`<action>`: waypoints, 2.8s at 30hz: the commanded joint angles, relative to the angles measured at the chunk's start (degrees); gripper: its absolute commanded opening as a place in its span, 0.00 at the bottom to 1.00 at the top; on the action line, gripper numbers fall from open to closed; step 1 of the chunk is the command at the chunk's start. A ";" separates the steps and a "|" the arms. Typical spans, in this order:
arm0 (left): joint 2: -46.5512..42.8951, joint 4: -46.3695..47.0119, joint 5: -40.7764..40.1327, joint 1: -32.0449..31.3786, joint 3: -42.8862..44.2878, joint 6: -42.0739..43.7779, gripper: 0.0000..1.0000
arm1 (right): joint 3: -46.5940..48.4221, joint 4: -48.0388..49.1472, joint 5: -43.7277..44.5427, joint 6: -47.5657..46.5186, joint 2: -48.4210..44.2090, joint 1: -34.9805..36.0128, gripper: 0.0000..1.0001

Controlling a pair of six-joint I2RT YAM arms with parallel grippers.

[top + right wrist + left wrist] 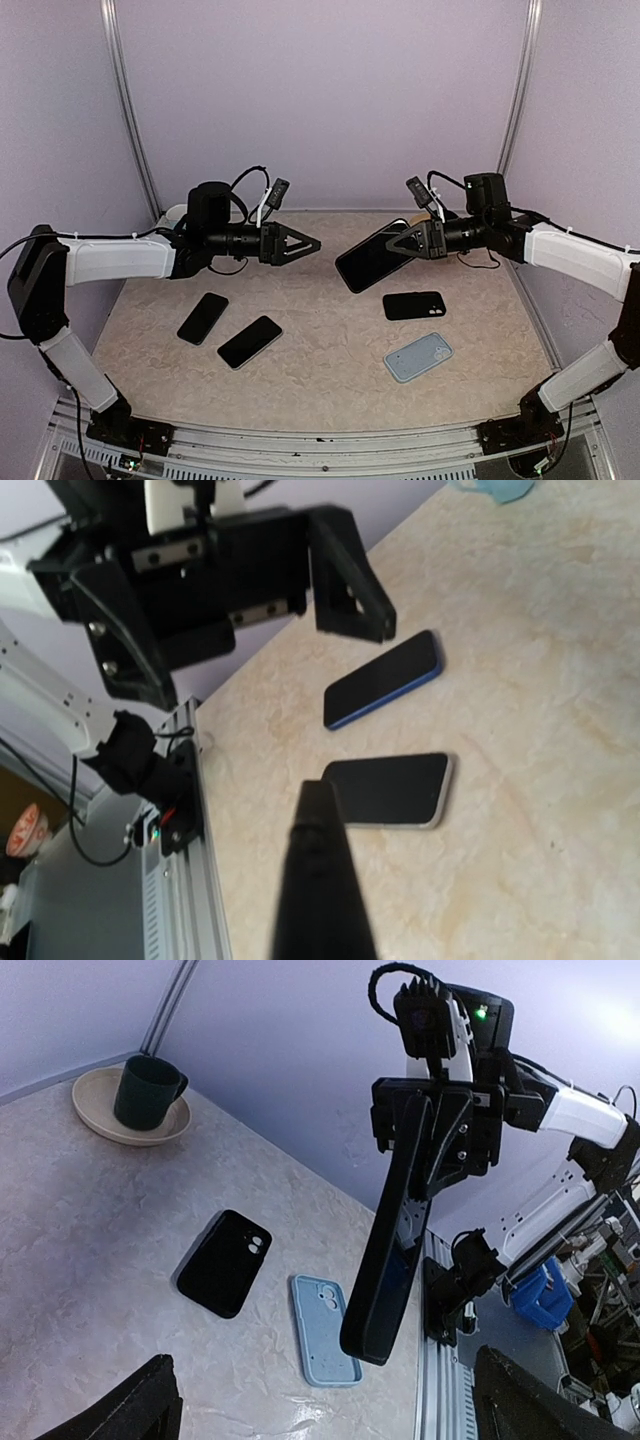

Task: Put the phone into the phone case
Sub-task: Press the phone with the phone case.

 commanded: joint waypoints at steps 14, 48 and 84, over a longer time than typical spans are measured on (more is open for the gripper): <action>6.69 -31.73 4.97 -5.71 18.06 23.23 0.99 | -2.62 -3.14 -7.70 -7.78 -5.48 0.38 0.00; 14.20 -37.37 10.57 -10.06 23.85 24.94 0.00 | 0.62 -4.61 -7.52 -11.22 -0.27 4.19 0.00; 7.09 42.80 -9.75 -11.90 -6.19 -28.91 0.00 | -14.11 30.89 6.94 16.61 -2.85 2.86 0.94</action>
